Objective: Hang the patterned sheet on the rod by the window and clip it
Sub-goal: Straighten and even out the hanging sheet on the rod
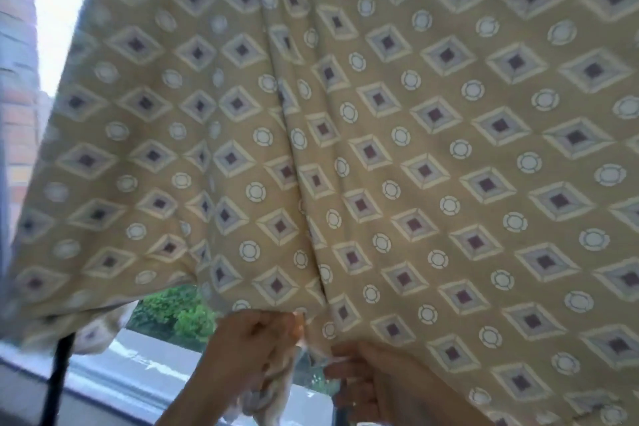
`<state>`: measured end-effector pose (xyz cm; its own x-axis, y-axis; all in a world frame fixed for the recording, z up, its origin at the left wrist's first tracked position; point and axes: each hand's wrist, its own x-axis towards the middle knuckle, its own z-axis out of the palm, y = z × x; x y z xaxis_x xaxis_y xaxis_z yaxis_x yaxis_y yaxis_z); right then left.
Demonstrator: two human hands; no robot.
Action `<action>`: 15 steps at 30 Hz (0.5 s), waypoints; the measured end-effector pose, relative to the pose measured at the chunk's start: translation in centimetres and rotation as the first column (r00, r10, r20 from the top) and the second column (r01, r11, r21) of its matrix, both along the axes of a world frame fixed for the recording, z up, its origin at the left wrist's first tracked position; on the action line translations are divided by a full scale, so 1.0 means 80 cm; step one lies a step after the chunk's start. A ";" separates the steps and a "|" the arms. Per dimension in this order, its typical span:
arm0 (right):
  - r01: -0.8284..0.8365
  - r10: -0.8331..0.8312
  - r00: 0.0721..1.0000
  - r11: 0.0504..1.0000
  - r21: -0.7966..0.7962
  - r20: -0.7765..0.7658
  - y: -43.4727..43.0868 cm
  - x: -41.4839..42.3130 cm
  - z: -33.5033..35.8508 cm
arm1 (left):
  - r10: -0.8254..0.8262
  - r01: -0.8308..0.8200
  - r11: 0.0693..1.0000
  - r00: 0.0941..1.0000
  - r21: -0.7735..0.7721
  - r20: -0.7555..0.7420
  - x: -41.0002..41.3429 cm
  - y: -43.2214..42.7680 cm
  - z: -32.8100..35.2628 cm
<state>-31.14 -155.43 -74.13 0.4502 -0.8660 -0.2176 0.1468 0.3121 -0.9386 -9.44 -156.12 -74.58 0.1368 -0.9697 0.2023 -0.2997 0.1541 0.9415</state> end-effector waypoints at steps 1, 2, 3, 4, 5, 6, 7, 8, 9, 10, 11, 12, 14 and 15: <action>0.039 -0.042 0.998 0.996 -0.079 -0.043 -0.003 0.023 0.011 | 0.115 -0.118 0.992 0.990 -0.033 -0.078 0.025 0.002 0.012; 0.070 -0.093 0.990 0.977 -0.200 -0.106 -0.006 0.045 0.025 | 0.228 -0.241 0.968 0.960 -0.067 -0.160 0.052 0.001 0.020; 0.078 -0.147 0.974 0.932 -0.354 -0.172 -0.005 0.069 0.037 | 0.301 -0.333 0.940 0.911 -0.072 -0.280 0.076 0.002 0.031; 0.031 -0.208 0.940 0.844 -0.535 -0.272 -0.001 0.093 0.045 | 0.367 -0.422 0.903 0.853 -0.076 -0.370 0.095 0.002 0.040; -0.041 -0.338 0.867 0.683 -0.730 -0.365 0.001 0.112 0.050 | 0.406 -0.475 0.879 0.794 -0.045 -0.452 0.111 0.003 0.047; -0.208 -0.522 0.721 0.465 -0.861 -0.456 0.003 0.128 0.055 | 0.411 -0.498 0.867 0.730 -0.014 -0.546 0.123 0.004 0.053; -0.357 -0.721 0.553 0.248 -0.901 -0.418 0.001 0.144 0.057 | 0.385 -0.490 0.872 0.669 0.013 -0.636 0.135 0.006 0.058; -0.475 -0.825 0.445 0.113 -0.873 -0.349 0.000 0.158 0.060 | 0.332 -0.459 0.888 0.620 0.014 -0.711 0.144 0.014 0.067; -0.567 -0.868 0.388 0.040 -0.823 -0.309 -0.003 0.175 0.062 | 0.309 -0.465 0.885 0.612 -0.015 -0.728 0.152 0.024 0.072; -0.642 -0.897 0.346 -0.011 -0.767 -0.277 -0.010 0.191 0.061 | 0.329 -0.511 0.857 0.641 -0.065 -0.693 0.161 0.034 0.075; -0.680 -0.903 0.333 -0.030 -0.733 -0.272 -0.019 0.204 0.063 | 0.397 -0.578 0.810 0.667 -0.102 -0.630 0.172 0.044 0.077; -0.688 -0.909 0.325 -0.039 -0.725 -0.259 -0.031 0.215 0.063 | 0.505 -0.669 0.731 0.665 -0.137 -0.550 0.187 0.052 0.078; -0.661 -0.906 0.327 -0.014 -0.750 -0.270 -0.046 0.231 0.071 | 0.727 -0.804 0.555 0.593 -0.211 -0.346 0.228 0.059 0.081; -0.637 -0.904 0.348 -0.032 -0.770 -0.250 -0.057 0.234 0.070 | 0.786 -0.823 0.530 0.568 -0.205 -0.246 0.252 0.057 0.081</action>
